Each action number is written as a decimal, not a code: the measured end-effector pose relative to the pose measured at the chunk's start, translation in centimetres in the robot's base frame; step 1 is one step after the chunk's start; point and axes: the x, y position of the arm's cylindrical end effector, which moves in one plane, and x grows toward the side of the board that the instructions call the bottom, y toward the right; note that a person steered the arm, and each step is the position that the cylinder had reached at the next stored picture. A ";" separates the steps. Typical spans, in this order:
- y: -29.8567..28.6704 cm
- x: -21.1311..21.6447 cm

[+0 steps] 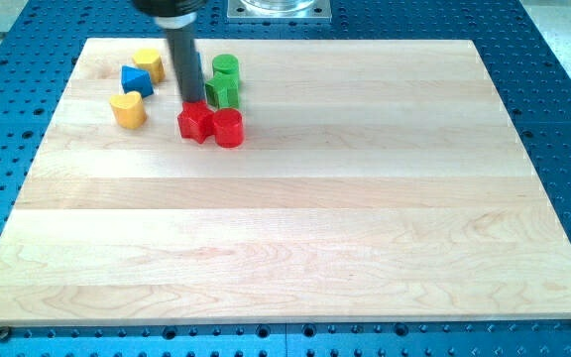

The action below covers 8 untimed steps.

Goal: Move the heart to the left

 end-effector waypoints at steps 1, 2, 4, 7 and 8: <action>6.0 -1.3; 4.4 -1.7; 6.7 -4.5; 0.7 -2.0; -1.5 -2.0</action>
